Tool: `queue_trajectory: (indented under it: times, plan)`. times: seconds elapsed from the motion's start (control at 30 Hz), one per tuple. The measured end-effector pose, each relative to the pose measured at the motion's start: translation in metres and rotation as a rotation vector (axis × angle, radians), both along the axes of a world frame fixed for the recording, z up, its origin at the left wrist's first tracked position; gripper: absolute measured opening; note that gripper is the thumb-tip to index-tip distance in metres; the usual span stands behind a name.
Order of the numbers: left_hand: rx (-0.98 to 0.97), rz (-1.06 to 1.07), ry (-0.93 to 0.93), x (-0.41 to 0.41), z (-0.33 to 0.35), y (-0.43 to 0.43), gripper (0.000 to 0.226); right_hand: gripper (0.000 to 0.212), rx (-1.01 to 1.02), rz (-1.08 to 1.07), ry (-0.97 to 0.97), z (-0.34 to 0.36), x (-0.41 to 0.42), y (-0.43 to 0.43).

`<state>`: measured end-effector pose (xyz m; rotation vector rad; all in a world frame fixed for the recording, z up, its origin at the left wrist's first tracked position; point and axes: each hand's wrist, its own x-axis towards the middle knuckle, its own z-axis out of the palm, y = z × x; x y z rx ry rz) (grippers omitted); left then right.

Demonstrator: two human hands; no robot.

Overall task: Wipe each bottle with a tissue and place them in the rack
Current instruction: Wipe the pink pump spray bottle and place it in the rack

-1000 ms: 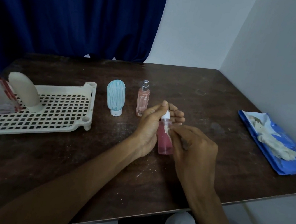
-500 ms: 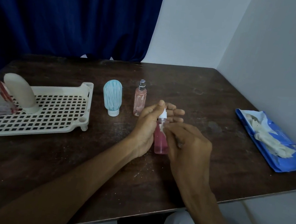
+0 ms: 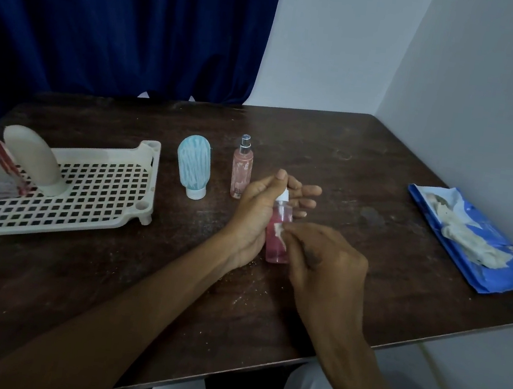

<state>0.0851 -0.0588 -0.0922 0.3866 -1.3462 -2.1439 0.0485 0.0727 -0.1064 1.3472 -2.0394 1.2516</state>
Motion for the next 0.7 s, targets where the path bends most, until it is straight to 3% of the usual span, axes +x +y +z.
queue_trajectory:
  times: [0.47, 0.7]
  plan:
    - [0.067, -0.025, 0.036, 0.002, 0.001, 0.000, 0.033, 0.011, -0.070, 0.027, -0.089, 0.009, -0.001, -0.011]
    - [0.084, -0.005, 0.025, 0.001, 0.001, 0.001, 0.032, 0.012, 0.005, 0.025, 0.008, 0.003, 0.008, -0.004]
